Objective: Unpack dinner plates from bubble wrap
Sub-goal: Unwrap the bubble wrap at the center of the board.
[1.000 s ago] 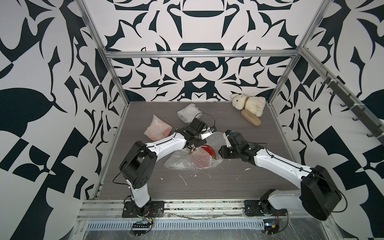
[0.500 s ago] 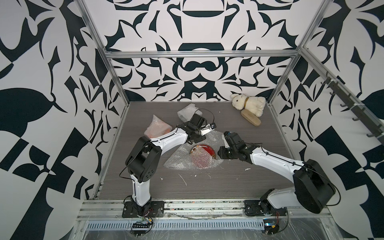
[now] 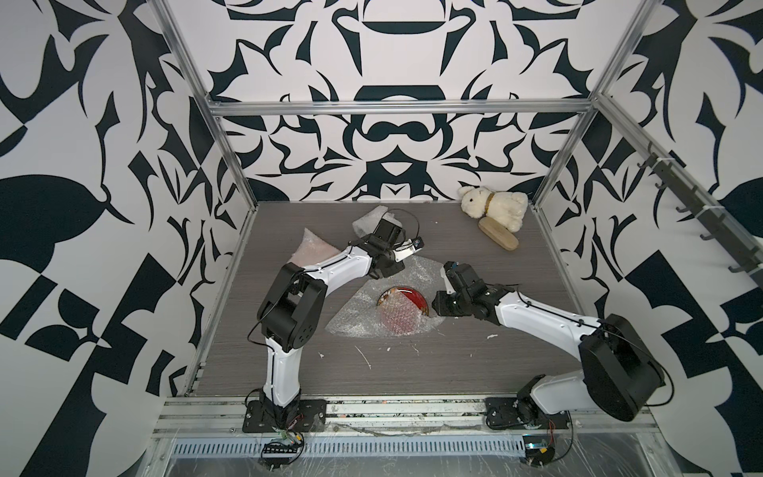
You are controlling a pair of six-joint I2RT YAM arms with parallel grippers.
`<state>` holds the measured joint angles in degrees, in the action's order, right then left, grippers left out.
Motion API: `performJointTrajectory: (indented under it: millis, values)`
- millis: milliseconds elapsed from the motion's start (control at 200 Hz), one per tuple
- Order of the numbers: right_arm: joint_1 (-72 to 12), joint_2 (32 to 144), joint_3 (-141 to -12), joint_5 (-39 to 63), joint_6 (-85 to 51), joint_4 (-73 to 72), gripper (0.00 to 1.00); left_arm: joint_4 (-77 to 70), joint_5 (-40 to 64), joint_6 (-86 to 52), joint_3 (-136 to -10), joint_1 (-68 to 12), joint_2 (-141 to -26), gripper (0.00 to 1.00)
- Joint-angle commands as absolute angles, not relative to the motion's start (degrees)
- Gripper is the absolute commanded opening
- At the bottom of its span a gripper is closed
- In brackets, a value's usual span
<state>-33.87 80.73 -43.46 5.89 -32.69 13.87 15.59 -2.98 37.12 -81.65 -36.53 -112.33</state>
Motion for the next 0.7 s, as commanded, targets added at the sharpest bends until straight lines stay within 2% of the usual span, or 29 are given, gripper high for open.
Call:
performJointTrajectory:
  millis: [0,245,695]
  values:
    - [-33.84,79.69,-46.19,6.89,-31.23,12.84,0.32,16.00,-0.35,37.62,-83.30,-35.97,-113.92,0.00]
    - [-34.21,81.03,-49.66,11.79,-29.03,11.01,0.33,16.25,0.89,37.66,-84.33,-35.09,-114.91,0.00]
    - [-36.41,87.26,-54.42,14.04,-27.30,8.38,0.35,17.02,4.13,37.53,-87.53,-32.45,-118.11,0.00]
